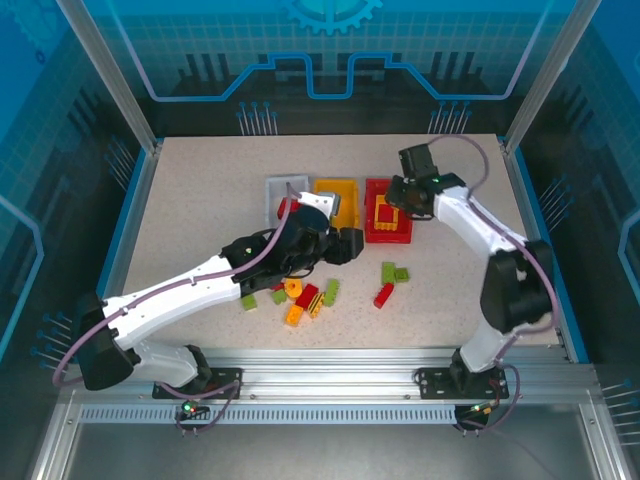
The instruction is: Sort the legos into containers by color
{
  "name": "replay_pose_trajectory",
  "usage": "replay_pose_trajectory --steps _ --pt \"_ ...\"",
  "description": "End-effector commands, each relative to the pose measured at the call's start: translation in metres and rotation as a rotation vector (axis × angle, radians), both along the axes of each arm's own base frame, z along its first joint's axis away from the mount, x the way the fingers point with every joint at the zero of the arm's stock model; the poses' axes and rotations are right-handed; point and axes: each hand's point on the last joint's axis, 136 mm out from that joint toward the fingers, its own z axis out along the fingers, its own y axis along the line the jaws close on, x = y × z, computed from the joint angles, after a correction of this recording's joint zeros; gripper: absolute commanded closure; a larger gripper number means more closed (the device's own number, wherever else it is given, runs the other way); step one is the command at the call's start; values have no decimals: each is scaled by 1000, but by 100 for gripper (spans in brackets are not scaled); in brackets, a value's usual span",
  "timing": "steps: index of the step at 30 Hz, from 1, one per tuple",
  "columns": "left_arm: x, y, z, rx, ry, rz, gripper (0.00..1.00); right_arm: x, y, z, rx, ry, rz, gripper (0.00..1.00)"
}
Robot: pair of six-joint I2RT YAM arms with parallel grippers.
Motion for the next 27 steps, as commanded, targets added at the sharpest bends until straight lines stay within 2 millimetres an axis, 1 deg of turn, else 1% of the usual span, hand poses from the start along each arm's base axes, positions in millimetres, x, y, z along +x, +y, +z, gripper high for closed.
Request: replay_pose_trajectory --steps 1,4,6,10,13,14,17,19,21,23,24,25,26,27 --pt "3 17 19 -20 -22 78 34 -3 3 -22 -76 106 55 75" --pt "2 20 14 -7 -11 82 34 7 7 -34 -85 131 62 71" --pt "1 20 9 1 0 81 34 12 12 -41 -80 151 73 70" --pt "0 24 -6 34 30 94 34 15 18 -51 -75 187 87 67" --pt "-2 33 -22 84 69 128 34 14 19 -49 -89 194 86 59" --pt "-3 37 -27 103 83 141 34 13 20 -46 -96 190 84 54" --pt "-6 49 -41 138 122 184 34 12 21 -31 -120 162 89 44" --pt "-8 62 -47 163 141 229 34 10 24 -18 -122 139 96 43" --pt "-11 85 -60 196 189 304 34 6 27 3 -131 88 108 43" --pt "-16 114 -80 213 281 392 34 -2 32 30 -143 18 124 44" --pt "-19 131 -94 215 334 441 34 -9 35 42 -147 -18 138 44" --pt "-24 144 -105 213 374 477 33 -16 40 51 -147 -54 157 43" --pt "-29 160 -116 208 413 524 33 -26 49 63 -136 -109 190 42" --pt "-35 174 -130 208 448 562 31 -38 58 71 -128 -159 232 41"
